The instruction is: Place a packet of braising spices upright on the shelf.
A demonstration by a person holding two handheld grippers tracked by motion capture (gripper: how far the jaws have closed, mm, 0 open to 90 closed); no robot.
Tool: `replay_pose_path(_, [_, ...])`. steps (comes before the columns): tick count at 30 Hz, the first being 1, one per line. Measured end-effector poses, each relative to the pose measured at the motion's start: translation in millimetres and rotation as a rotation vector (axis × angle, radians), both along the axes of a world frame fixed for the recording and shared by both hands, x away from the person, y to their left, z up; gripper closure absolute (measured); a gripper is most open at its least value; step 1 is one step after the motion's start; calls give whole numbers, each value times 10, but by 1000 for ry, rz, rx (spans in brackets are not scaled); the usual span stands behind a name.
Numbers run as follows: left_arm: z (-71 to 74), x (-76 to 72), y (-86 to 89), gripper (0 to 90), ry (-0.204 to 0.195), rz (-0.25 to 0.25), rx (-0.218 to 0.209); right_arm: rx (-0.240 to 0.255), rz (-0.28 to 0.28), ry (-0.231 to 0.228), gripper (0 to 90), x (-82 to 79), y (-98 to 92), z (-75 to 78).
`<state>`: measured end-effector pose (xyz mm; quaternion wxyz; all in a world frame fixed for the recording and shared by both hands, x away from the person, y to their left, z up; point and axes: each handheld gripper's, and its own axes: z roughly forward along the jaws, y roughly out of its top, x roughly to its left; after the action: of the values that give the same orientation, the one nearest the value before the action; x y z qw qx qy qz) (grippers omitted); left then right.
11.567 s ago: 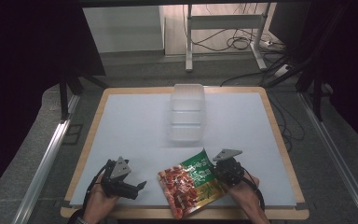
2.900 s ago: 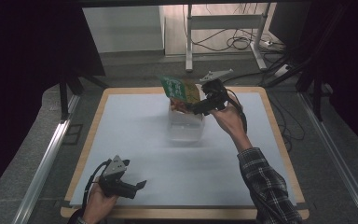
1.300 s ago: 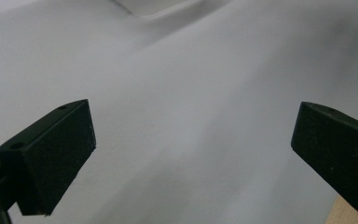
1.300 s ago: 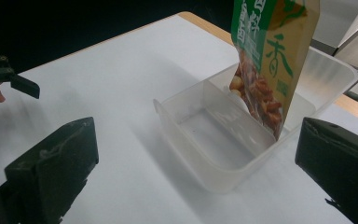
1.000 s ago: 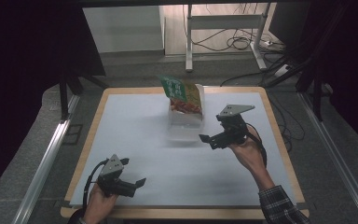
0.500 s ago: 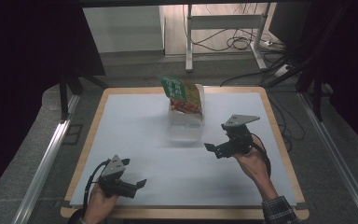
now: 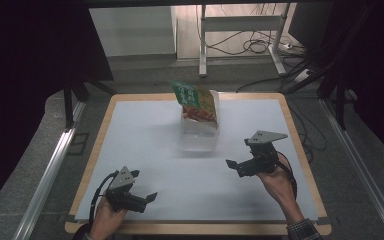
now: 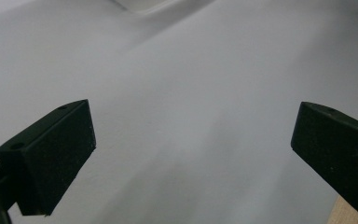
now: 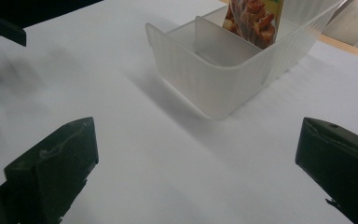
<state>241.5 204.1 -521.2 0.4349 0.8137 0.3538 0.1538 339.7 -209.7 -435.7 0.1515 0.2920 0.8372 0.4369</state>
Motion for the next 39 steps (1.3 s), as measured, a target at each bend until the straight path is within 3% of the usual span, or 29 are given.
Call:
replay_pose_path(22, [15, -6, -8, 0, 8, 0, -7, 4, -78, -16, 0, -331, -373, -28])
replay_pose_path(39, [16, -8, -17, 0, 8, 5, 7, 12, -159, -38, 0, -590, -681, -144])
